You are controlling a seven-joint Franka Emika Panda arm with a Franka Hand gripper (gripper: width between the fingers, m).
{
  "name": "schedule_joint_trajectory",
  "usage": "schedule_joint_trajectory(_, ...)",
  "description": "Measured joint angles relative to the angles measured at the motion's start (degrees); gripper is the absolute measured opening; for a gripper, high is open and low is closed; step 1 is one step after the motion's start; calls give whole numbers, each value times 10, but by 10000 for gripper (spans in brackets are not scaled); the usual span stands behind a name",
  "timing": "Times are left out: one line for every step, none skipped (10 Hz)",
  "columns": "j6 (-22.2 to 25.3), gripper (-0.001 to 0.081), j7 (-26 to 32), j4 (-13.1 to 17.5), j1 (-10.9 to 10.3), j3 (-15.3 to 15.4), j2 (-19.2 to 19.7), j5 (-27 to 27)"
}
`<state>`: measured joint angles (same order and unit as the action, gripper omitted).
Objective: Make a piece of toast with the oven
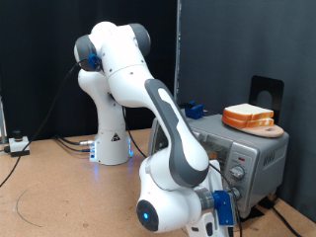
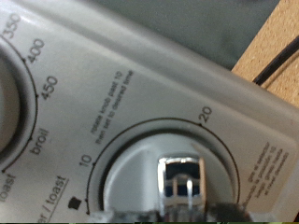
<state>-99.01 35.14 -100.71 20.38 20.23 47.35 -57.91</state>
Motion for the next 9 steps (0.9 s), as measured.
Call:
schedule_joint_trajectory(-6,94,21,-10,2,0,-4,-13)
schedule_joint_trajectory(-10,94,38,-17,4,0,-7,-25)
schedule_joint_trajectory(-12,94,46,-22,5,0,-8,-32)
schedule_joint_trajectory(-12,94,47,-23,5,0,-8,-35)
schedule_joint_trajectory(-12,94,48,-24,5,-1,-8,-37)
schedule_joint_trajectory(-12,94,47,-24,5,-1,-9,-37)
schedule_joint_trajectory(-12,94,44,-24,5,-1,-9,-37)
schedule_joint_trajectory(-12,94,44,-24,5,-1,-9,-37)
schedule_joint_trajectory(-12,94,44,-24,5,-1,-9,-37)
